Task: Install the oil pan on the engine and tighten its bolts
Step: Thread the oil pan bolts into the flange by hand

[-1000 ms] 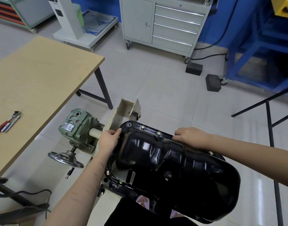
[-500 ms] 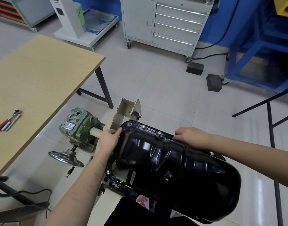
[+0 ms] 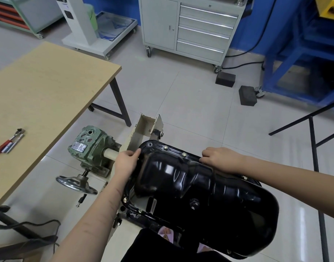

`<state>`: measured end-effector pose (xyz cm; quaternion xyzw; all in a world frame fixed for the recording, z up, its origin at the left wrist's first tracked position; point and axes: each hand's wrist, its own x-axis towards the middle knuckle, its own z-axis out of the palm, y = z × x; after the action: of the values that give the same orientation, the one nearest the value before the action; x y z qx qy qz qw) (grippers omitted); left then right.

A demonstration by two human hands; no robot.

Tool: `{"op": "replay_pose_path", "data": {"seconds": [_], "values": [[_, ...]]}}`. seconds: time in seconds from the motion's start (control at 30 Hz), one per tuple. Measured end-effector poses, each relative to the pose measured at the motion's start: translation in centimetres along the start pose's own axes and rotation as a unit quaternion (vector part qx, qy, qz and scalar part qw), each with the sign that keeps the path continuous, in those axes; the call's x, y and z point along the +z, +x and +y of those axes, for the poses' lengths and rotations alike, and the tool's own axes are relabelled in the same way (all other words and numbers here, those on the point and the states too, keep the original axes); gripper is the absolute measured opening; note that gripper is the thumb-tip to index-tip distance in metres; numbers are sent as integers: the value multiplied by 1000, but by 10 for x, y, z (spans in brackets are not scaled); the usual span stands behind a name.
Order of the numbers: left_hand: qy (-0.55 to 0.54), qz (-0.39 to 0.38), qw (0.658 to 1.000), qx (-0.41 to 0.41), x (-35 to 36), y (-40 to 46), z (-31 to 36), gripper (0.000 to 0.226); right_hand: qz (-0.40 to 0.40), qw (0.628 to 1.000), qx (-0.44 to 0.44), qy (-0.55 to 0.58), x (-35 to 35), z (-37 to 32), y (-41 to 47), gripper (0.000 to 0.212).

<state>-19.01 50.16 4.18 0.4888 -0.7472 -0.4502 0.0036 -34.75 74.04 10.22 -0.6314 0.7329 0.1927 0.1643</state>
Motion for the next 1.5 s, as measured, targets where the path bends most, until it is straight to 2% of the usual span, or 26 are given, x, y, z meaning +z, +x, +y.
{"op": "replay_pose_path", "data": {"seconds": [1.5], "values": [[18,4,1000,-1,3,5,-5,41,-14,1000,-4,-14,-3,0,5,25]]}}
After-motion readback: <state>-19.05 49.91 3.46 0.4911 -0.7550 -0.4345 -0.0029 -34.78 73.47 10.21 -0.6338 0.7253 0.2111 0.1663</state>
